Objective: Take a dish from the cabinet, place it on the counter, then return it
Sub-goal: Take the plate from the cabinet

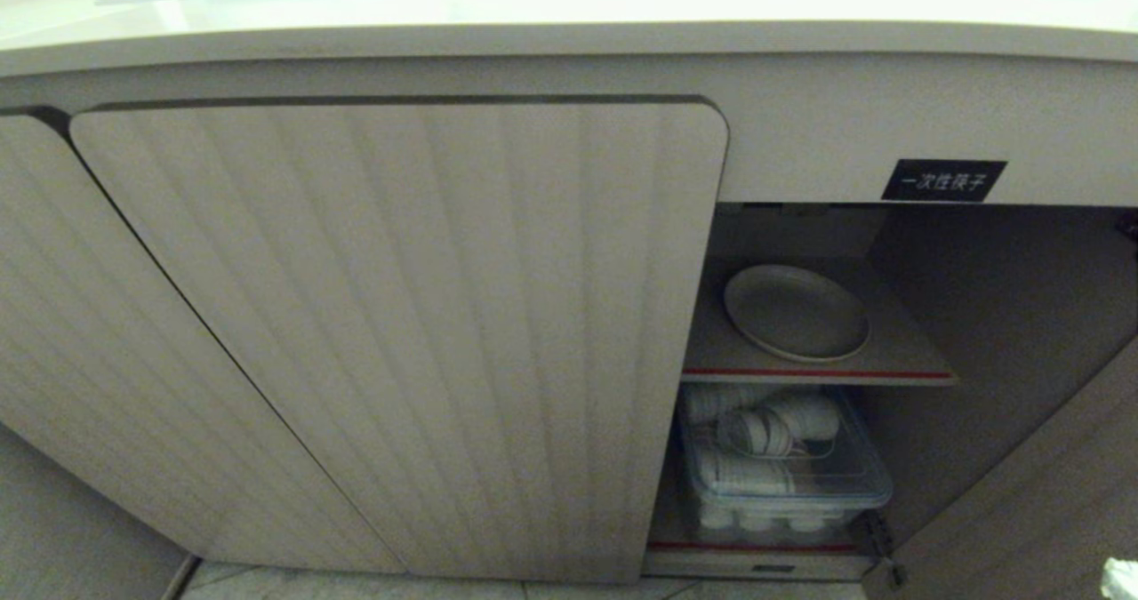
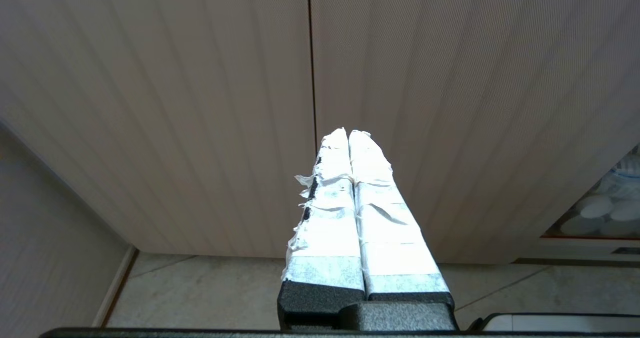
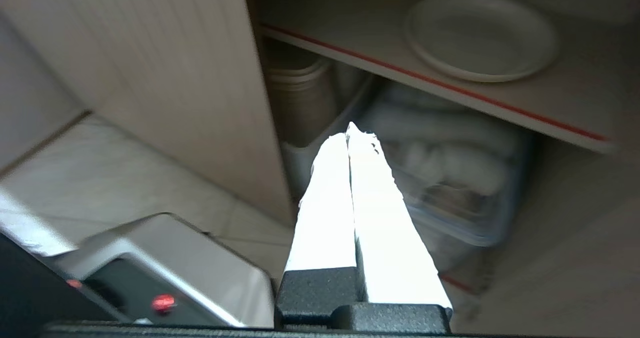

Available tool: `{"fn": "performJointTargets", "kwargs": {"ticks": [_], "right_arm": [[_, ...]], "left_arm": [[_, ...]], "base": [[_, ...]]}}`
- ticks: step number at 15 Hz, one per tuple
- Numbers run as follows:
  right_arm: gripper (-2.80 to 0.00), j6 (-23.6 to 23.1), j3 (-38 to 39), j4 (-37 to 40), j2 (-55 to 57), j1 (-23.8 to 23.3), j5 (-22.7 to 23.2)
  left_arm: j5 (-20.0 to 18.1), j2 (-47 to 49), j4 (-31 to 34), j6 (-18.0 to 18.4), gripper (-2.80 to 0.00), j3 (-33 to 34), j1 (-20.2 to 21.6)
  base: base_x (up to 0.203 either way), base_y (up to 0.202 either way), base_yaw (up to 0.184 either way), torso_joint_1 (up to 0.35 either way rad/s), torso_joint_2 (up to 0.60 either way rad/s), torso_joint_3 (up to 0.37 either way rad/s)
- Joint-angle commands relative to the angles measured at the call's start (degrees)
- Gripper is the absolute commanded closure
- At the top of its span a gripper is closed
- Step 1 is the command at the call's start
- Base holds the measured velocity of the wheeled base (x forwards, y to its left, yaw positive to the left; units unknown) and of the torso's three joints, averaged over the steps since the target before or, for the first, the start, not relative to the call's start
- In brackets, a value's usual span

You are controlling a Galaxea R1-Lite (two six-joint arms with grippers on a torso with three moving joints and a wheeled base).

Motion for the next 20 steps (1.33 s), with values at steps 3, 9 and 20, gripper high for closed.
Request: {"fn": "performJointTargets", "kwargs": {"ticks": [3, 9, 20], "right_arm": [[0.00, 3.7, -1.5, -8.1, 17.4, 2.9, -1.8], [0.00, 12.3, -1.9, -26.7, 40.8, 3.2, -9.2], [0.00, 18.1, -10.1, -47.6, 69.7, 0.6, -25.0]], "left_arm": [[0.0, 0.0, 0.0, 0.0, 0.00, 0.0, 0.0], [0.0, 0.0, 0.0, 0.0, 0.00, 0.0, 0.0], [0.0, 0.0, 0.0, 0.0, 0.00, 0.0, 0.0]], "base": [[0.000, 0.000, 0.000, 0.000, 0.00, 0.000], [0.000, 0.000, 0.000, 0.000, 0.00, 0.000], [0.000, 0.000, 0.000, 0.000, 0.00, 0.000]]}}
